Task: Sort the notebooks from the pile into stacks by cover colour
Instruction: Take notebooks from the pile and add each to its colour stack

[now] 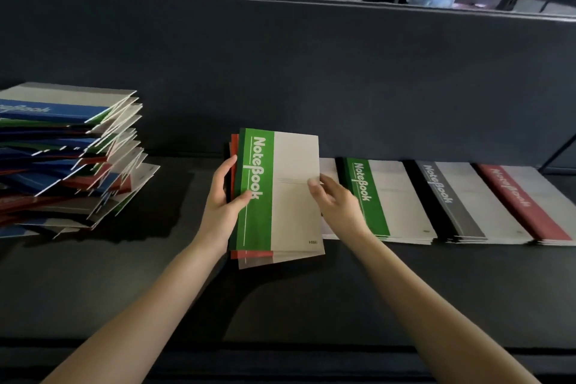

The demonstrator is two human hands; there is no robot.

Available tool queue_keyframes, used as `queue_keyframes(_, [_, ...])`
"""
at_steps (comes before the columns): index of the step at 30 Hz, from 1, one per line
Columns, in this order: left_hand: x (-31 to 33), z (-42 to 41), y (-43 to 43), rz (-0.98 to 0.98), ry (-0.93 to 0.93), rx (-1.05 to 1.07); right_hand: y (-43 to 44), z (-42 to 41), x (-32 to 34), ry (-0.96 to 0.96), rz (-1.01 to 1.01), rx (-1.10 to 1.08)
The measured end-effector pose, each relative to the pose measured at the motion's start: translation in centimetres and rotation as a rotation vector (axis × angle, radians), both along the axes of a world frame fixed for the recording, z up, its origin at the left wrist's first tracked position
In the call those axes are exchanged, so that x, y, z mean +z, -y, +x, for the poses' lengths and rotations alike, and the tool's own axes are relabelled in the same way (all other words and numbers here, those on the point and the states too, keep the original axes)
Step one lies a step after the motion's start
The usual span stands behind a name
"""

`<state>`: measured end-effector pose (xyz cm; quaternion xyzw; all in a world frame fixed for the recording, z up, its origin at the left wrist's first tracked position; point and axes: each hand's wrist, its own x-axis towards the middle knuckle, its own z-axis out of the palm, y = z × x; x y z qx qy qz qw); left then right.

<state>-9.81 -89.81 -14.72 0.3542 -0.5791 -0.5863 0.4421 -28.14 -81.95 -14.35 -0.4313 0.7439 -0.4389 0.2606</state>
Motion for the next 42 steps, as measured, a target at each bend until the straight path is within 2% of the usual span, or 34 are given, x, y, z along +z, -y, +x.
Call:
queue_keyframes(5, [-0.2,-5.1,-0.7,-0.034,0.009,-0.119,-2.6,-2.3,0.1,0.157,-0.086,-0.184])
queue_keyframes(10, [-0.5,-9.6,-1.9,-0.052,0.028,-0.193,-5.0,-6.2,0.2,0.146,-0.110,-0.314])
queue_keyframes(14, [-0.6,-12.2,-2.7,-0.036,-0.011,-0.223,-6.5,-8.5,0.1,0.039,-0.113,-0.422])
queue_keyframes(19, [-0.2,-13.5,-2.6,0.014,-0.031,-0.225,-7.4,-10.4,-0.5,0.048,-0.141,-0.474])
queue_keyframes(26, [0.3,-10.5,-0.2,0.022,-0.002,-0.110,-7.4,-14.5,-0.3,-0.148,0.014,-0.415])
queue_keyframes(33, [-0.1,-6.3,2.3,0.043,-0.010,0.076,-5.4,-14.7,-1.4,-0.344,0.152,-0.312])
queue_keyframes(42, [-0.3,-6.0,0.9,0.002,0.030,0.092,-4.6,-15.2,-1.7,-0.500,0.219,-0.148])
